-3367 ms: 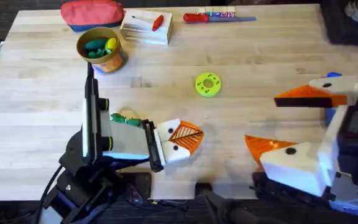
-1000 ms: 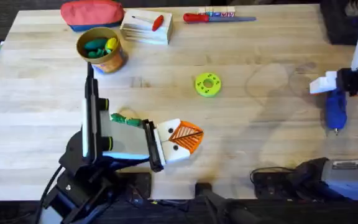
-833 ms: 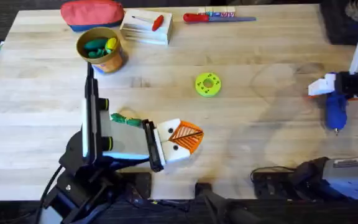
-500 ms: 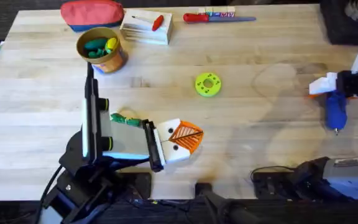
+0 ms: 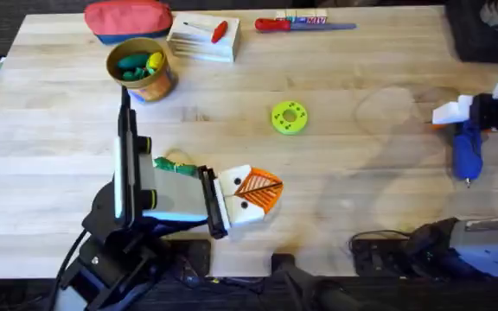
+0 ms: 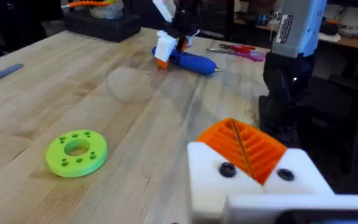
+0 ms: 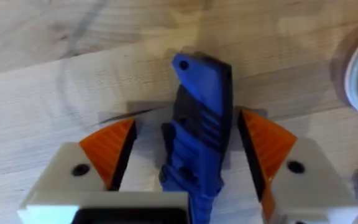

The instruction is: Pick up the gripper from the table and insert it into the empty holder that is missing its gripper. Then pick up a screw, insert it into the mounting hole, and use the screwdriver to tighten it. Finally, clean up the table by picking up the vegetable and placing it into the bucket.

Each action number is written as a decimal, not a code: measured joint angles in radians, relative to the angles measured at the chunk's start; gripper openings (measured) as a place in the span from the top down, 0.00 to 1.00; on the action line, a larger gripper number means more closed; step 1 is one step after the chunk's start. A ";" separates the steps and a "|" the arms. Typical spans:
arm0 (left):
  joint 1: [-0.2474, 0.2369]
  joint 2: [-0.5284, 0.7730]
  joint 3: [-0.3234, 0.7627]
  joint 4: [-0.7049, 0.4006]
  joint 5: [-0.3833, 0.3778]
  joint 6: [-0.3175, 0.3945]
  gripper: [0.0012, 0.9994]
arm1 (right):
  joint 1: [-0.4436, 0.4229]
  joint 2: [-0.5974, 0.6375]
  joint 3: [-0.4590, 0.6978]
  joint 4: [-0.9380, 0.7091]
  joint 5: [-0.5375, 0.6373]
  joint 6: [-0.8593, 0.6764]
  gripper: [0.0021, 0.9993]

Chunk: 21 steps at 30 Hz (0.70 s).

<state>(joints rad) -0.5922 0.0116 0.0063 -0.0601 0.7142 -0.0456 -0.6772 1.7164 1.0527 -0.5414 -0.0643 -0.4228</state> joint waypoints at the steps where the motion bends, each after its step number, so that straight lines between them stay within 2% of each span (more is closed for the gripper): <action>1: 0.000 0.000 0.000 0.000 0.000 0.000 0.99 | -0.001 0.000 0.000 -0.001 -0.002 0.001 0.02; 4: 0.000 0.000 0.000 0.000 0.000 0.000 0.99 | -0.007 0.000 0.000 -0.002 -0.011 0.005 0.06; 9: 0.000 0.000 0.000 0.000 0.000 0.000 0.99 | -0.017 0.000 0.000 -0.005 -0.015 0.012 0.39; 16: 0.000 0.000 0.000 0.000 0.000 0.000 0.99 | -0.021 0.000 0.000 -0.010 -0.019 0.011 0.47; 21: 0.000 0.000 0.000 0.000 0.000 0.000 0.99 | -0.022 0.000 0.001 -0.005 -0.015 0.010 0.68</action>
<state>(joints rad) -0.5926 0.0116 0.0063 -0.0601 0.7143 -0.0456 -0.6991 1.7168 1.0534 -0.5468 -0.0795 -0.4124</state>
